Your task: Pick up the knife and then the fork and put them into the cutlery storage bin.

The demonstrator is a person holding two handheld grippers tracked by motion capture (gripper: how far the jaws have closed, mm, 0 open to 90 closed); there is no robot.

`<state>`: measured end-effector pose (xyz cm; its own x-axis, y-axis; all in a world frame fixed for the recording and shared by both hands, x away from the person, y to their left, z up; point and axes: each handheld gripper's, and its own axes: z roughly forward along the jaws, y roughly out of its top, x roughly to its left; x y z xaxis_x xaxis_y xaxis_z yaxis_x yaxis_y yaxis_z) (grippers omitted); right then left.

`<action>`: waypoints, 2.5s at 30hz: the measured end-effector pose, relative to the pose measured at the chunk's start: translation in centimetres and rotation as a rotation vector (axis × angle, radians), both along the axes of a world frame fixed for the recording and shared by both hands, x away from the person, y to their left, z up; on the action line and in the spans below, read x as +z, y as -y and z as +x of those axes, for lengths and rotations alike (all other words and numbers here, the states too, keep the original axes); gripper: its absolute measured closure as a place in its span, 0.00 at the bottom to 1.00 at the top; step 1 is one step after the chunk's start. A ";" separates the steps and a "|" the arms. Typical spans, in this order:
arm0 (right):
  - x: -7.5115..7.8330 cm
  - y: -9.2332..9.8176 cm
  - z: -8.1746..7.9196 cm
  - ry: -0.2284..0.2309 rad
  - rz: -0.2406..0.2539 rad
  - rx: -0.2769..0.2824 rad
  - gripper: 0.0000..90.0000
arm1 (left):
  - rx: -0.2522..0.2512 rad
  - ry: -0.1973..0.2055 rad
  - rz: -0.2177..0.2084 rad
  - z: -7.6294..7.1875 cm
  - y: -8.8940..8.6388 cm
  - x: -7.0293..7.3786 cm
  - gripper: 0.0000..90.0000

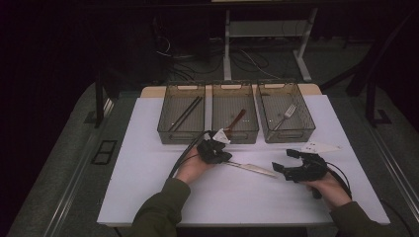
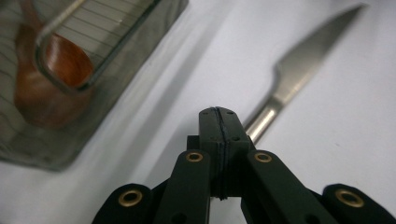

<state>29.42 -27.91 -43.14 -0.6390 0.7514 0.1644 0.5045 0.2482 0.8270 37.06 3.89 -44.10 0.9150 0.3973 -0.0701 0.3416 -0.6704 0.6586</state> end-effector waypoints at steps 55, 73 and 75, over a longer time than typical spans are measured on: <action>0.6 0.7 0.2 -0.021 0.079 -0.022 0.21 | -0.104 0.073 -0.119 -3.3 -0.4 1.4 0.88; 3.5 -1.7 0.0 -0.028 0.158 0.076 0.26 | 0.009 0.136 -0.256 -4.3 -0.9 4.5 0.88; 3.9 -2.5 0.3 -0.023 0.178 0.067 0.34 | 0.054 0.156 -0.266 -4.5 -0.5 4.8 0.88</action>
<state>29.72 -25.42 -39.21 -0.6814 0.6649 0.3060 0.5112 0.1331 0.8491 32.60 4.35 -39.35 0.9010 0.4321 -0.0385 0.2527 -0.4508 0.8561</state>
